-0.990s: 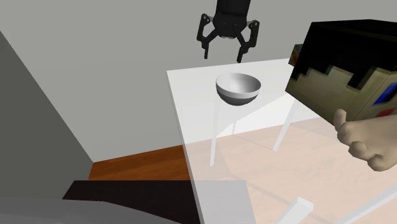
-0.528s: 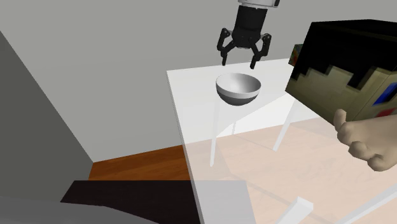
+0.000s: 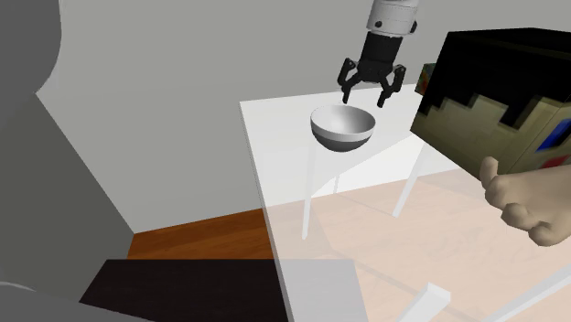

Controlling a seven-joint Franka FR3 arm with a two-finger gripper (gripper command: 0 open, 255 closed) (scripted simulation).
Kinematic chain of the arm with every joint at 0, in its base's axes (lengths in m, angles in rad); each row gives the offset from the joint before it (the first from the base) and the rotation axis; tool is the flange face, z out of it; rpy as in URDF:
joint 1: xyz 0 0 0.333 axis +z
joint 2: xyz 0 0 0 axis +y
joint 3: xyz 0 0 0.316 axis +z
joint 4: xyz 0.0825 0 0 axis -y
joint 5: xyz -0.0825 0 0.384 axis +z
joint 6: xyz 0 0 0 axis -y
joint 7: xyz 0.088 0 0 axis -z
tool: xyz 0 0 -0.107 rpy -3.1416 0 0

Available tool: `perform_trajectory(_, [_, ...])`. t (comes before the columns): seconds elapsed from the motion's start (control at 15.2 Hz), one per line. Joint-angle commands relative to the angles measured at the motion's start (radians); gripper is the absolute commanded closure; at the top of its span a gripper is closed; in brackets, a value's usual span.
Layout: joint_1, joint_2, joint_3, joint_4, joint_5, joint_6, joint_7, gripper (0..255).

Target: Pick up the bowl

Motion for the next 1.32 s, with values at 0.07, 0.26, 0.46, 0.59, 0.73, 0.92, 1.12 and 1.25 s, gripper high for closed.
perform_trajectory(0.07, [-0.053,0.134,0.016,0.152,0.039,-0.029,-0.033,0])
perform_trajectory(0.26, [-0.113,0.275,0.035,0.341,0.065,-0.08,-0.049,0])
perform_trajectory(0.46, [-0.122,0.306,0.042,0.361,0.071,-0.07,-0.053,0])
perform_trajectory(0.59, [-0.123,0.317,0.045,0.353,0.076,-0.051,-0.057,0])
perform_trajectory(0.73, [-0.124,0.33,0.048,0.347,0.08,-0.032,-0.06,0])
perform_trajectory(0.92, [-0.125,0.34,0.051,0.342,0.083,-0.018,-0.063,0])
perform_trajectory(1.12, [-0.125,0.34,0.051,0.342,0.083,-0.018,-0.063,255])
perform_trajectory(1.25, [-0.125,0.34,0.051,0.342,0.084,-0.018,-0.063,255])
